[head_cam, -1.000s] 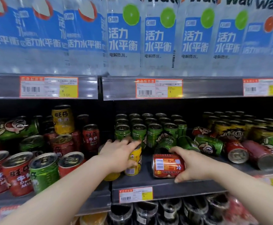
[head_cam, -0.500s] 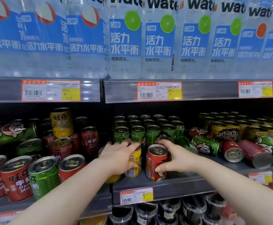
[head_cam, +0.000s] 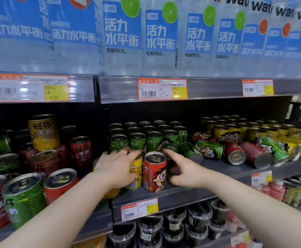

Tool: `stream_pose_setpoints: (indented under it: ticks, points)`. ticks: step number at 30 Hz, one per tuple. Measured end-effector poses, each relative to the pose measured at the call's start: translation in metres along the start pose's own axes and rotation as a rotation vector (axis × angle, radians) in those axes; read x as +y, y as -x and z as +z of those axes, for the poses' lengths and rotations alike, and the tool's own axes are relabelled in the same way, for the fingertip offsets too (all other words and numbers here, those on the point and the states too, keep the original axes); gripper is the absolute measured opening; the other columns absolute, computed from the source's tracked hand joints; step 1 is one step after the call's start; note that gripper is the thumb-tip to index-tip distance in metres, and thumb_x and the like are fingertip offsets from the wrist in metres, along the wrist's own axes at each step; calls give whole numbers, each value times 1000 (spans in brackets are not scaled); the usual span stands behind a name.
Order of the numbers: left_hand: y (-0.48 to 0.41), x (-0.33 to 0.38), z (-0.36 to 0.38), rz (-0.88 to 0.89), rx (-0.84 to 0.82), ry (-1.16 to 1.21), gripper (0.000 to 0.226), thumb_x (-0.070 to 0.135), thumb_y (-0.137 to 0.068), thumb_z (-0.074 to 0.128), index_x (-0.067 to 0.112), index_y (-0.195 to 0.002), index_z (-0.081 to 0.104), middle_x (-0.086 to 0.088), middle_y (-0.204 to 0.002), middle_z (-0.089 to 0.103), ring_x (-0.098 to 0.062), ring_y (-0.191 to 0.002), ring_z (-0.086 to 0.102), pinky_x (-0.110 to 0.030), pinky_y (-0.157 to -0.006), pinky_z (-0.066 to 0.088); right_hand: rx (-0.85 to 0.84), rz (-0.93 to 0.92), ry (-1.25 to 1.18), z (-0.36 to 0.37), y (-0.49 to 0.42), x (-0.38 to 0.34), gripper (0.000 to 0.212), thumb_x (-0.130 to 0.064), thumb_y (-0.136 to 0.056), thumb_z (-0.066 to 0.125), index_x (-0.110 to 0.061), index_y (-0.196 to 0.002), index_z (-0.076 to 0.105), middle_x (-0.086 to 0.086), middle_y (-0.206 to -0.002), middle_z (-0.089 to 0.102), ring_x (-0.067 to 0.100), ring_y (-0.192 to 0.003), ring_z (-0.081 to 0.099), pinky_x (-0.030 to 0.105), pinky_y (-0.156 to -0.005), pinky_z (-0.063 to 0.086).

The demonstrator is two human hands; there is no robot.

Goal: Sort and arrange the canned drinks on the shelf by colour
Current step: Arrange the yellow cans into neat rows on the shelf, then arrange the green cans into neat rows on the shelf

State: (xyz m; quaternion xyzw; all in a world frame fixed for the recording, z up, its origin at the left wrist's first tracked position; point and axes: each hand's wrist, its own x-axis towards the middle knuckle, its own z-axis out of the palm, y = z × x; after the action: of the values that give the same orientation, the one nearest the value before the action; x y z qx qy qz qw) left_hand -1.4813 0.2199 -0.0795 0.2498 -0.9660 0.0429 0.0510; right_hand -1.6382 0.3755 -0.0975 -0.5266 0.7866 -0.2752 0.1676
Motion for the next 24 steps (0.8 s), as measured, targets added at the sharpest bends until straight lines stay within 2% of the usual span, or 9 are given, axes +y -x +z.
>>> stream_pose_setpoints:
  ticks: [3,5,7,10,13,16,19,21,24]
  points:
    - [1,-1,-5,-8,-39,32,79,41,-81,51,43,-145,4,1,-157,13,-25,-139,24,-45,-113,22,113,40,177,-20,5,11,60,-7,-83,53,-25,-138,39,0,-134,46,13,-106,54,20,-85,43]
    - [1,0,-9,-30,-63,110,75,36,-83,48,42,-145,8,1,-158,13,-25,-142,19,-45,-115,17,195,42,289,-33,2,21,43,-9,-84,52,-23,-125,55,1,-126,53,14,-105,55,21,-90,43]
    - [0,3,-12,-67,-30,211,62,34,-89,41,39,-145,15,0,-157,17,-23,-142,18,-45,-117,13,248,34,354,-45,-5,26,36,-11,-84,53,-23,-117,61,1,-121,56,16,-109,56,26,-94,45]
    - [-2,14,-16,-85,87,250,47,33,-95,31,33,-142,30,0,-152,28,-22,-140,24,-46,-117,10,247,2,460,-58,-19,27,39,-17,-84,56,-25,-122,57,3,-128,55,20,-118,52,28,-99,42]
    - [-8,34,-21,-55,114,229,44,41,-96,29,31,-138,37,0,-147,37,-22,-136,31,-45,-115,16,115,-60,575,-59,-35,25,56,-24,-82,60,-31,-135,43,1,-144,42,23,-131,40,32,-106,36]
    - [-21,53,-27,-96,70,196,54,58,-93,25,31,-137,38,-3,-146,40,-23,-134,34,-43,-112,23,-67,-68,628,-57,-48,24,76,-33,-81,62,-30,-146,22,4,-153,26,24,-138,31,34,-111,29]
    - [-32,65,-23,-183,-33,167,56,62,-91,24,30,-135,41,-3,-146,40,-25,-134,35,-42,-109,27,-150,-17,665,-60,-58,30,90,-49,-78,62,-27,-148,10,4,-155,20,25,-140,27,36,-112,28]
    - [-34,68,-14,-215,-82,114,53,61,-92,21,33,-131,44,-1,-144,43,-25,-133,35,-44,-108,28,-165,-14,580,-66,-61,31,80,-50,-81,56,-26,-147,18,5,-154,24,25,-137,31,33,-109,32]
    - [-34,69,-8,-248,-70,95,48,56,-94,20,33,-127,47,1,-141,47,-24,-131,36,-42,-106,29,-147,-42,402,-70,-68,32,50,-43,-93,40,-25,-139,39,6,-149,34,25,-133,37,26,-102,32]
